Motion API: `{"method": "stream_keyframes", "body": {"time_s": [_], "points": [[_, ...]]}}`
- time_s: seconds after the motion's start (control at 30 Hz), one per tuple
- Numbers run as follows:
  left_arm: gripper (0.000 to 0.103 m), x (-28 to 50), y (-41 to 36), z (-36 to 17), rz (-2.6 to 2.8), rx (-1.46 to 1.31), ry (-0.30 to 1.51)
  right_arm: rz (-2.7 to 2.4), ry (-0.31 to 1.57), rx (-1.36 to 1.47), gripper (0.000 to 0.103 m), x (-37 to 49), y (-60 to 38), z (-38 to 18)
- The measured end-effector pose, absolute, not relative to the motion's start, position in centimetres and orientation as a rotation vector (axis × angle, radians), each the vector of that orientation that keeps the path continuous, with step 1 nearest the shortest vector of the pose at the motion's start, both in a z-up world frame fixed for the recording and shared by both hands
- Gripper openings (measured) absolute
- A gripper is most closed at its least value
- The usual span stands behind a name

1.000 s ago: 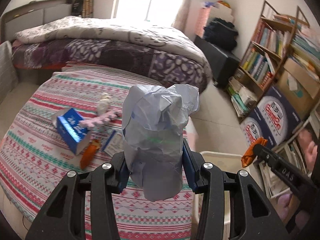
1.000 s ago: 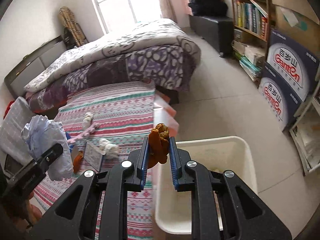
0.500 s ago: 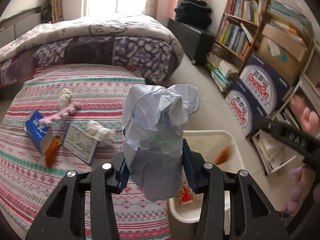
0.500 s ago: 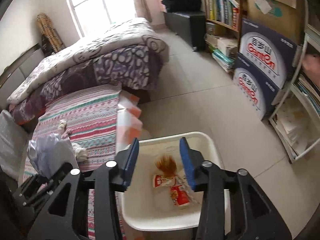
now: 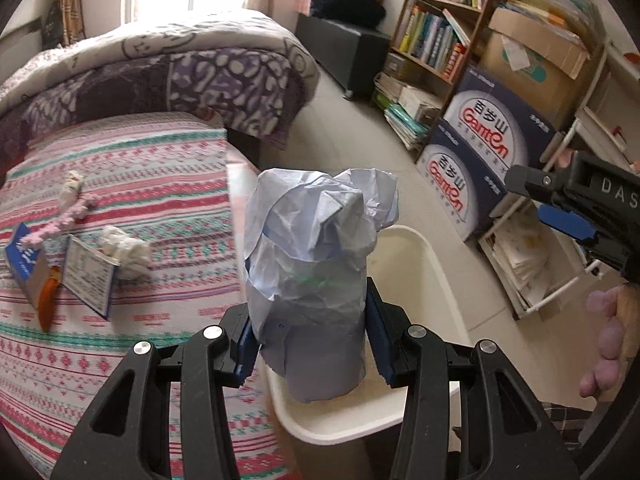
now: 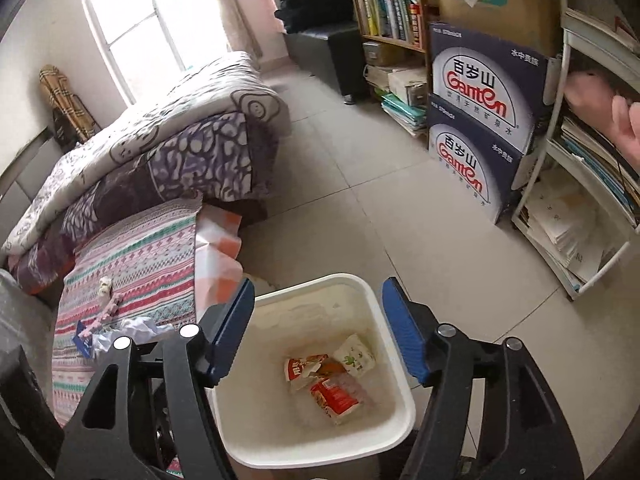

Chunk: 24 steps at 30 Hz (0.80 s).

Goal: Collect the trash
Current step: 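Drop the orange peel and plastic bag into the white bin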

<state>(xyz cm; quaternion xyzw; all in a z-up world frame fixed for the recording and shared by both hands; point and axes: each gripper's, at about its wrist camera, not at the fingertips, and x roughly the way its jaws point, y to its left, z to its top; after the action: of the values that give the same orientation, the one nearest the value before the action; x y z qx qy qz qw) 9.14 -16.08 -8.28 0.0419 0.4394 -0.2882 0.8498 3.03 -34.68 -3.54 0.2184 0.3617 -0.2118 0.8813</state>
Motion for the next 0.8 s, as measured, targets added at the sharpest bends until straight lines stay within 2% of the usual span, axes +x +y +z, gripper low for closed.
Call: {"method": "stream_keyframes", "body": {"time_s": [0.13,0.2,0.23,0.57,0.8], "points": [[0.054,8.9,-17.2,-8.9,-0.651,0.084,0.963,-0.461,0.751,0.468,0.074,2.7,-35.3,-3.6],[0.067,8.8,-17.6,-9.2,-0.66,0.089,0.98,-0.471,0.749,0.488,0.08,2.6,-35.7,-3.7],[0.069,8.7,-17.7,-9.3,-0.663,0.094,0.983,-0.471,0.748,0.508,0.082,2.6,-35.9,-3.8],[0.073,9.9,-15.9,-9.3,-0.611,0.1,0.991,-0.398,0.81,0.588,0.087,4.4,-34.3,-5.2],[0.076,12.8,-10.7,-10.1,-0.42,0.095,1.047,-0.32,0.853,0.56,0.091,6.7,-30.5,-5.4]]}}
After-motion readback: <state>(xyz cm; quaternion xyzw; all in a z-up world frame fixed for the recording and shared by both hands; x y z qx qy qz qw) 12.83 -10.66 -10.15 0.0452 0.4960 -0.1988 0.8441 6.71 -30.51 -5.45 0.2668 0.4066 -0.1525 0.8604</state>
